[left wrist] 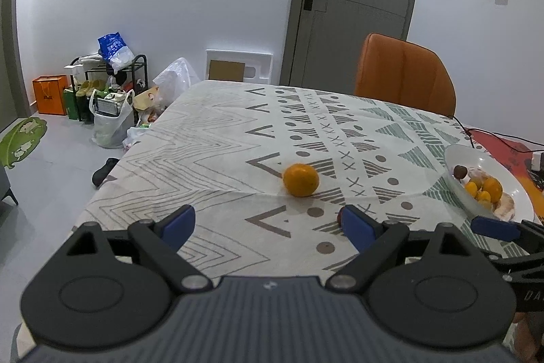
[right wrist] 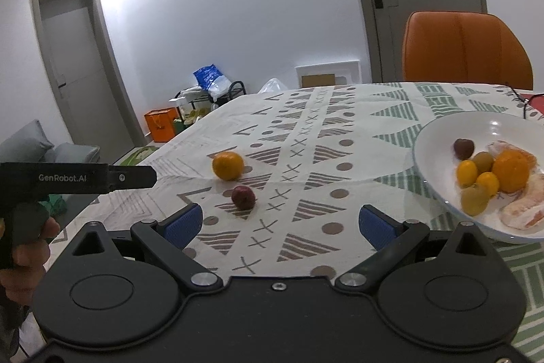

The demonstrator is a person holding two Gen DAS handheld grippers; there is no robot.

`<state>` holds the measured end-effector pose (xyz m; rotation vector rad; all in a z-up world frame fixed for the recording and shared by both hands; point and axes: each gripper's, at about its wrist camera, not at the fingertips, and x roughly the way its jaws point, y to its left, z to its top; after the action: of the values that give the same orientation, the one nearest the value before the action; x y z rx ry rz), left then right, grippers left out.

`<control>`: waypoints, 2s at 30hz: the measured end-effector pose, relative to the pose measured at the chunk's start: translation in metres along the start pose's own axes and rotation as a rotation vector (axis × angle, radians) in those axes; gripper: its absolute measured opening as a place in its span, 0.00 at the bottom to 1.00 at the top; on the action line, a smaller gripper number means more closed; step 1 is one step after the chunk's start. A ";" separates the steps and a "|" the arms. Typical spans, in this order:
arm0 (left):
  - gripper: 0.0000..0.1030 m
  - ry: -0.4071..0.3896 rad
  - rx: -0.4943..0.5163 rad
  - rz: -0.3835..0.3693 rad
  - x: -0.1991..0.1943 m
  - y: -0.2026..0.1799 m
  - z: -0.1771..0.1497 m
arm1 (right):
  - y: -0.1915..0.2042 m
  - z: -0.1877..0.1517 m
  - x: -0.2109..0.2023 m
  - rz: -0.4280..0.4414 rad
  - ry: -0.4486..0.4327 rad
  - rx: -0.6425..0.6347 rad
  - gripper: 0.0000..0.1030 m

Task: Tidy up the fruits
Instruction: 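Move both open tools toward the orange and red plum on the cloth, then close the right tool on the red plum while the left closes on the orange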

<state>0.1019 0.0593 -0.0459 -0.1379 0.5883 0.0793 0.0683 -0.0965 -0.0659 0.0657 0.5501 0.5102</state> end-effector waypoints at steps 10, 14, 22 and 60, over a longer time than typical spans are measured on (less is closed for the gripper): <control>0.89 0.002 -0.014 0.003 0.007 0.013 -0.003 | 0.010 -0.003 0.022 0.044 0.045 -0.019 0.86; 0.88 0.015 -0.030 0.006 0.013 0.021 -0.003 | 0.017 -0.002 0.034 0.064 0.064 -0.031 0.83; 0.87 0.032 -0.042 0.013 0.024 0.033 -0.001 | 0.023 0.007 0.064 0.081 0.095 -0.033 0.70; 0.69 0.050 0.002 -0.061 0.085 -0.017 0.025 | -0.025 0.032 0.038 -0.026 0.054 -0.043 0.20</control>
<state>0.1883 0.0494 -0.0705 -0.1560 0.6339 0.0166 0.1238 -0.0977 -0.0616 0.0038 0.5915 0.4996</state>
